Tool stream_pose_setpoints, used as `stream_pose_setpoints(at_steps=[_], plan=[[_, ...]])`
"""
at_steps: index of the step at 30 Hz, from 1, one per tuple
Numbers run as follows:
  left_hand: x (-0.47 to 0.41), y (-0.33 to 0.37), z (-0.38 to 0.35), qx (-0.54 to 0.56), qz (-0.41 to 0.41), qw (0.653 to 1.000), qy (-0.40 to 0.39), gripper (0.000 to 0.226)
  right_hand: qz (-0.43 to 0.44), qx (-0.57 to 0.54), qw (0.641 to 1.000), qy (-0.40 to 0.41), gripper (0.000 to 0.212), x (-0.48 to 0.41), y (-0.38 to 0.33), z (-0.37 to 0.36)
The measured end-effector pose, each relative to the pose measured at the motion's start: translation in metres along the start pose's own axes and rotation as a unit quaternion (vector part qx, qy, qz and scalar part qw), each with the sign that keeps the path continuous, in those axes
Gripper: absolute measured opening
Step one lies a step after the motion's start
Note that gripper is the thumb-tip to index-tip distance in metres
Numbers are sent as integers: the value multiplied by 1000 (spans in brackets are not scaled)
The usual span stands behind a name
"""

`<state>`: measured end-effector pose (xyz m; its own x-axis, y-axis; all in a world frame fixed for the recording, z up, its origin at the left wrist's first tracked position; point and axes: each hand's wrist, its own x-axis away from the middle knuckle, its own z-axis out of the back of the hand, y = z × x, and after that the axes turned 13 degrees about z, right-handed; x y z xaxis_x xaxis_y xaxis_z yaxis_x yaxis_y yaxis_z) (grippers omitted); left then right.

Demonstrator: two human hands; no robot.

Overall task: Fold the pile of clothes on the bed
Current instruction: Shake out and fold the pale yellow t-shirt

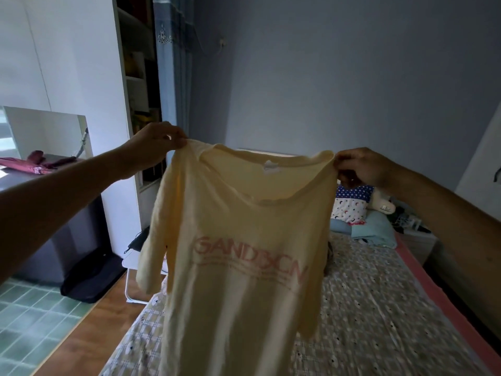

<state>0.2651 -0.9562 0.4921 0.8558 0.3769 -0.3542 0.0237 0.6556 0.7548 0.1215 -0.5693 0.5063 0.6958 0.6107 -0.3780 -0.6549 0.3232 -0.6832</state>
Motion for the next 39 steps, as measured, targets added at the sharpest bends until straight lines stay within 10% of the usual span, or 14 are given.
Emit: stream_pose_setpoints(at_steps=[12,21,30,39], plan=[[-11,-12,-22,37,84,995,-46,20,8,-113,993,-27,13,-14,11,-29],[-36,-44,-31,-45,-1,999,1,31,80,152,985,-26,32,-26,47,-41],[-34,-74,-50,-148,-103,978,108,20,75,53,996,7,17,-26,79,-65],[-20,-116,-61,-199,-132,970,-41,26,-53,17,964,-261,36,-12,107,-70]])
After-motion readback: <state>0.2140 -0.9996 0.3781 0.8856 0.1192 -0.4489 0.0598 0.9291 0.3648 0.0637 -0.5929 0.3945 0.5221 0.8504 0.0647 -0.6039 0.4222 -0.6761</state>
